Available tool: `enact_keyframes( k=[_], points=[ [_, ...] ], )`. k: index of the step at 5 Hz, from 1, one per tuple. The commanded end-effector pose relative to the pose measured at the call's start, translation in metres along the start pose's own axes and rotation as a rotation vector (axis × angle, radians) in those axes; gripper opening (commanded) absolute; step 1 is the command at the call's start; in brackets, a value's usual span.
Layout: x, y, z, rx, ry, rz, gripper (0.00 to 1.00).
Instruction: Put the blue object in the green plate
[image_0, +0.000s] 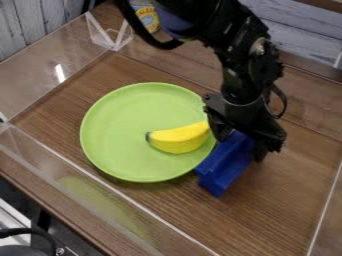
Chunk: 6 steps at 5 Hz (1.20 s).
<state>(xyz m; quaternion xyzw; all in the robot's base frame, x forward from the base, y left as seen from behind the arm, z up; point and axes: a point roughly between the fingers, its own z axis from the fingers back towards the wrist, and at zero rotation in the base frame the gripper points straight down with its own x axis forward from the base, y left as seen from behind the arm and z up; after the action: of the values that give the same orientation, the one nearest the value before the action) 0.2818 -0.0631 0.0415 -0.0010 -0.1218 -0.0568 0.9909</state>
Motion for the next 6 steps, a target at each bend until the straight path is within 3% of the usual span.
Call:
enact_keyframes(
  k=[1, 4, 5, 6],
  points=[
    [0.0090, 0.0033, 0.0042, 0.005, -0.020, 0.016, 1.00],
    [0.0053, 0.0052, -0.0015, 0.014, 0.011, 0.043, 1.00],
    [0.0056, 0.0072, -0.0013, 0.019, 0.020, 0.050, 0.00],
    [0.0079, 0.0094, 0.0019, 0.026, 0.024, 0.057, 0.00]
  ],
)
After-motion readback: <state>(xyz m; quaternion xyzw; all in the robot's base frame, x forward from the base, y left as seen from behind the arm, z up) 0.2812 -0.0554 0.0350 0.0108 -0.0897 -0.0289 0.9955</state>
